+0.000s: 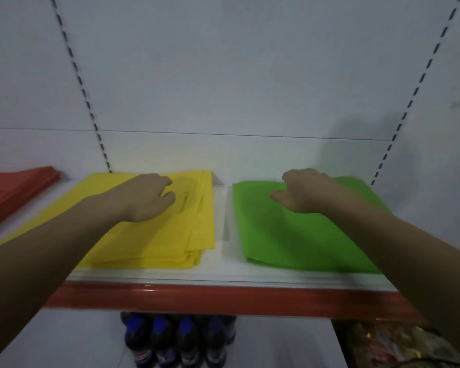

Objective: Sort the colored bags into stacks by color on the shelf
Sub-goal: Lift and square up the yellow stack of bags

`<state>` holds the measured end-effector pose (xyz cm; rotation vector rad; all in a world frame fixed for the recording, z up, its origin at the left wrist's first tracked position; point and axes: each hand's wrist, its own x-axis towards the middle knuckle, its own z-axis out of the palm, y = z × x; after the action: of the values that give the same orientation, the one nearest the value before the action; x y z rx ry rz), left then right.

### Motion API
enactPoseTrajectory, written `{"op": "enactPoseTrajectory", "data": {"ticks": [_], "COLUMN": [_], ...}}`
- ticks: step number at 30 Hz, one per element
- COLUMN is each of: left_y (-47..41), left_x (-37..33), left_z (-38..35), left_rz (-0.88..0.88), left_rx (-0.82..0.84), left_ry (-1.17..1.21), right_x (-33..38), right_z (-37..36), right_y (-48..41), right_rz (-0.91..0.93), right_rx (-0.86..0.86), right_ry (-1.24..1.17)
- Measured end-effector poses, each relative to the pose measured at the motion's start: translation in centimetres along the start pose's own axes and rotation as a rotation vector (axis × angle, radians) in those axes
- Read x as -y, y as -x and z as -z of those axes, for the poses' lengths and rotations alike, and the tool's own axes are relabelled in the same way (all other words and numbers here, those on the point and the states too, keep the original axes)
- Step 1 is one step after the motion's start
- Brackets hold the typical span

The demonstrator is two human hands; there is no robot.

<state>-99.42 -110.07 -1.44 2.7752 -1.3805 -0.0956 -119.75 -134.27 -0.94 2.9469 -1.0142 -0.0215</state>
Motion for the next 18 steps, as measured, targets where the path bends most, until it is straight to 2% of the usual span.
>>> {"op": "enactPoseTrajectory", "data": {"ticks": [6,11,15,18], "left_y": [0.6,1.3,1.9,2.0], "left_x": [8.6,16.6,19.5,19.2], "left_z": [-0.4,-0.4,-0.8,-0.6], "left_rz": [0.064,0.323,0.348,0.288], "left_rx": [0.001,0.023,0.139,0.112], "left_ry": [0.004,-0.037,0.151,0.397], "right_x": [9.9,16.1,18.6,19.9], "right_z": [-0.2,-1.0,-2.4,-3.1], "right_y": [-1.0,-1.5,-1.6,-1.4], "right_rz": [0.104,0.044,-0.099,-0.155], "right_rx": [0.002,0.046,0.041,-0.003], "right_ry": [-0.256,-0.477,-0.503,-0.545]}}
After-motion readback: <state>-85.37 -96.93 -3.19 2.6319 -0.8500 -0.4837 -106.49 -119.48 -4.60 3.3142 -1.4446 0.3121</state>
